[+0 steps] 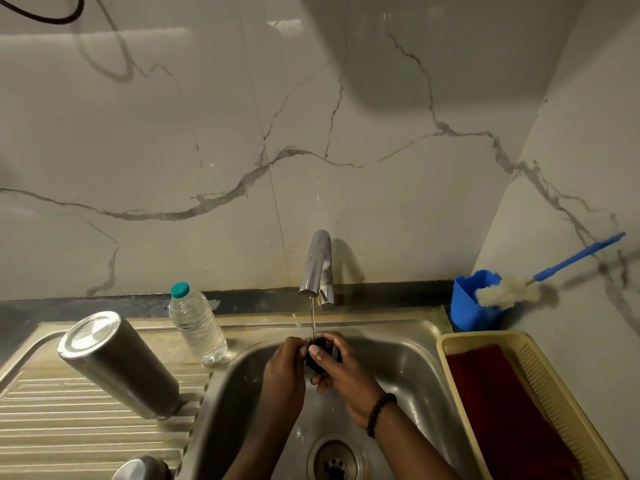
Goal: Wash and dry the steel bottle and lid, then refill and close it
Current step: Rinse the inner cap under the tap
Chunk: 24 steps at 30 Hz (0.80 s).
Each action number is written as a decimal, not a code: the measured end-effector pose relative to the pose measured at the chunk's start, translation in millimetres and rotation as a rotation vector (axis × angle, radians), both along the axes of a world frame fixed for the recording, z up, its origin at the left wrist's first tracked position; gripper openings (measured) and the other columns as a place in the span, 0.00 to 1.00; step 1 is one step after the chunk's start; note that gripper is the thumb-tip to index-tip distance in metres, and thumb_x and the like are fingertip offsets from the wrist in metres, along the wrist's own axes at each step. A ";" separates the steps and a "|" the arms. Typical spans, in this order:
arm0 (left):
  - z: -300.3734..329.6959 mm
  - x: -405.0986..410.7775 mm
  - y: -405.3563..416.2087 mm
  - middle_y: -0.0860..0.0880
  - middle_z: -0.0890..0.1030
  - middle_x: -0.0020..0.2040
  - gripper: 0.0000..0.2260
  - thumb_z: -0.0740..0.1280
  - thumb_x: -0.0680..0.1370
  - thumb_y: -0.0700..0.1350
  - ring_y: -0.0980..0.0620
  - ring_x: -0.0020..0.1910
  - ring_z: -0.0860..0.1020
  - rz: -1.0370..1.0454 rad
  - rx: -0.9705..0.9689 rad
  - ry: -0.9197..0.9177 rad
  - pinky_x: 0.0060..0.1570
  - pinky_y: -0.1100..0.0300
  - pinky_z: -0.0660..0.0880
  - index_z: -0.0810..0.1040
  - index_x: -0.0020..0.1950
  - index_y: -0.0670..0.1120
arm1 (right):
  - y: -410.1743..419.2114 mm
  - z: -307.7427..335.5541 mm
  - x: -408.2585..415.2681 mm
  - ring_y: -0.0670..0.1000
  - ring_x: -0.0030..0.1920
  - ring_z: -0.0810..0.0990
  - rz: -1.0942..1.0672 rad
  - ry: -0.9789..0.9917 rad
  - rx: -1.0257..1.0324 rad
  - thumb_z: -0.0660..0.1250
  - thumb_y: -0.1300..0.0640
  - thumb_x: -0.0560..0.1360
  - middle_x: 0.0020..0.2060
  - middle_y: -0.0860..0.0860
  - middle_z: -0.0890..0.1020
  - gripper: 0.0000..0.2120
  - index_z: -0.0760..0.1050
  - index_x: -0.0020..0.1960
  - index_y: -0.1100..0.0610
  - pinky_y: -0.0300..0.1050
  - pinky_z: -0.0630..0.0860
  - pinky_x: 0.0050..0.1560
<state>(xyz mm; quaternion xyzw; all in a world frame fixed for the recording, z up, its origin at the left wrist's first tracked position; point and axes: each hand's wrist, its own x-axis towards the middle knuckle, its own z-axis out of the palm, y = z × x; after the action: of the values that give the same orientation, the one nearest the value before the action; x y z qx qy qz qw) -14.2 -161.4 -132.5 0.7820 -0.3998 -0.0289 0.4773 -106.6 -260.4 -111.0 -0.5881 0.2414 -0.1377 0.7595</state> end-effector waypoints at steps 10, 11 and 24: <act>20.9 -15.5 -11.3 0.46 0.84 0.50 0.11 0.60 0.83 0.49 0.51 0.47 0.84 0.028 -0.112 0.752 0.43 0.61 0.80 0.77 0.58 0.44 | -0.3 -0.7 11.9 0.45 0.57 0.76 -0.167 0.091 -0.285 0.57 0.52 0.83 0.56 0.41 0.73 0.12 0.69 0.65 0.46 0.36 0.79 0.48; 22.3 -15.8 -11.6 0.44 0.84 0.50 0.10 0.61 0.83 0.47 0.50 0.47 0.84 0.039 -0.159 0.774 0.43 0.60 0.80 0.77 0.57 0.43 | -1.2 -1.7 13.6 0.45 0.54 0.77 -0.201 0.109 -0.302 0.58 0.51 0.82 0.55 0.43 0.75 0.10 0.69 0.63 0.47 0.36 0.79 0.47; 20.3 -9.5 -9.7 0.42 0.85 0.54 0.18 0.55 0.85 0.51 0.43 0.56 0.83 0.091 -0.195 1.105 0.52 0.51 0.79 0.80 0.60 0.42 | -2.3 -7.2 23.3 0.42 0.60 0.72 -0.249 0.240 -0.607 0.70 0.52 0.76 0.59 0.43 0.71 0.20 0.70 0.66 0.48 0.34 0.72 0.60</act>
<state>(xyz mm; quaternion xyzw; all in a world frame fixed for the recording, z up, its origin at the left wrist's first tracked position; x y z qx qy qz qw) -23.7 -171.1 -112.2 0.6192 -0.0570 -0.3767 0.6866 -83.3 -262.7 -118.1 -0.7651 0.3472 -0.2246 0.4937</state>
